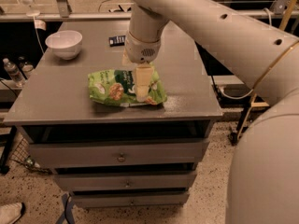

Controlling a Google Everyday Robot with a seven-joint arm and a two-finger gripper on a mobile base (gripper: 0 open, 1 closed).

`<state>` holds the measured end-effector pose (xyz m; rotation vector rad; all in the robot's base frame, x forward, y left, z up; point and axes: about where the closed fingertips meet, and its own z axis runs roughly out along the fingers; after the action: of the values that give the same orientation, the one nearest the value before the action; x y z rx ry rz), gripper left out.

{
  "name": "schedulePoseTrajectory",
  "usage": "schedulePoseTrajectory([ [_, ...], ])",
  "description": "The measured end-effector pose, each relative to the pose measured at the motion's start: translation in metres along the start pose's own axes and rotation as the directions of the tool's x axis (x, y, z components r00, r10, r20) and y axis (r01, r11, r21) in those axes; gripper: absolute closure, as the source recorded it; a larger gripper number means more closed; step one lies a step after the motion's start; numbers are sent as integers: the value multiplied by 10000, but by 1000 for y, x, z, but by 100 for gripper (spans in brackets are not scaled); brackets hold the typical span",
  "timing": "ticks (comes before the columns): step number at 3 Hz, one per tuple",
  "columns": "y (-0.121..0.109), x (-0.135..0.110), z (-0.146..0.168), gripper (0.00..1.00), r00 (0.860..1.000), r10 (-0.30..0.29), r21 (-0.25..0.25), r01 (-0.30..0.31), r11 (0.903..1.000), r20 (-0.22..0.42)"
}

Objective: Pick green rice chip bag

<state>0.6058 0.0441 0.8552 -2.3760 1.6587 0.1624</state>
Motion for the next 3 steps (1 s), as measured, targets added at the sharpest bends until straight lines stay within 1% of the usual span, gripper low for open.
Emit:
schedulePoseTrajectory([
  [2,-1,-5,7,61,9998,-71,-177,74,9998,176],
  [3,-5,-6,-4,85,9985,-183,-36,185,9998,521],
])
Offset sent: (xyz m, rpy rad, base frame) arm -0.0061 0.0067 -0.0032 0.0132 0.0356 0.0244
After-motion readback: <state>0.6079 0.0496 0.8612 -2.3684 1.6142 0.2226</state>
